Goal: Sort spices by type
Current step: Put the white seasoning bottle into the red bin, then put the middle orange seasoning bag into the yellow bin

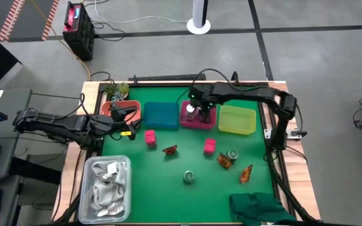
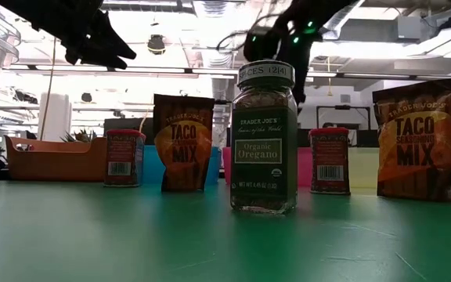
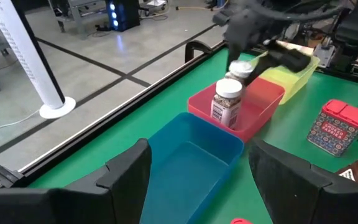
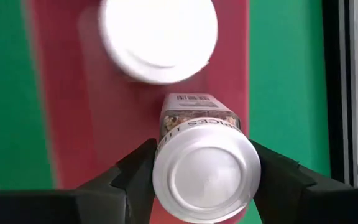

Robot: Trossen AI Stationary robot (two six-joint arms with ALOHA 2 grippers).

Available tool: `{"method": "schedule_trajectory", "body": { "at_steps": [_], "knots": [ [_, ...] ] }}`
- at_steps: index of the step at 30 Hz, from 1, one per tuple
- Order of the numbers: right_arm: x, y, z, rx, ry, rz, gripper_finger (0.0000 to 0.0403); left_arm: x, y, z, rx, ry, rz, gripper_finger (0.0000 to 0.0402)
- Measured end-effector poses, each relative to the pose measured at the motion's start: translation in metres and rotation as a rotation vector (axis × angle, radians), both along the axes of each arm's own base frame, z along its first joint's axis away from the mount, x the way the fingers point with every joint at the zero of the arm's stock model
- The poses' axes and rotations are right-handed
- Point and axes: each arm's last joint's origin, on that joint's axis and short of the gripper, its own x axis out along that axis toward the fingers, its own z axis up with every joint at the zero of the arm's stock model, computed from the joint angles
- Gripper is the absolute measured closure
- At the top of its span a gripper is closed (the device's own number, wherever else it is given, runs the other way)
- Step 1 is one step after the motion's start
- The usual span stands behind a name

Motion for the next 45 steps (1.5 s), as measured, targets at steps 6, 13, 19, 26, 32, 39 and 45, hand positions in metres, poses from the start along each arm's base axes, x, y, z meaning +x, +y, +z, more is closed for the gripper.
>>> {"method": "schedule_trajectory", "body": {
  "at_steps": [6,13,19,26,32,39,45],
  "knots": [
    [0.005,-0.006,-0.006,0.015,-0.001,0.016,0.0136,0.0,0.0,-0.001,-0.011,-0.001,0.004,0.0146],
    [-0.001,-0.002,0.007,0.018,-0.015,0.014,0.0094,-0.001,0.0,-0.001,-0.018,0.002,0.006,0.0146],
    [-0.02,0.013,0.045,0.009,-0.093,-0.02,0.0069,-0.001,0.0,-0.002,-0.026,0.003,0.009,0.0146],
    [-0.04,0.077,0.087,0.043,-0.19,0.03,0.0067,-0.001,0.0,-0.003,-0.029,0.014,0.011,0.0146],
    [-0.056,0.14,0.091,0.119,-0.126,-0.021,0.007,-0.002,0.0,-0.005,-0.034,0.024,0.014,0.0146],
    [-0.067,0.197,0.085,0.178,-0.079,-0.068,0.0072,-0.002,0.0,-0.005,-0.034,0.023,0.013,0.0146],
    [-0.073,0.214,0.074,0.178,-0.002,-0.174,0.0083,-0.002,0.0,-0.005,-0.039,0.02,0.013,0.0146]
  ]
}}
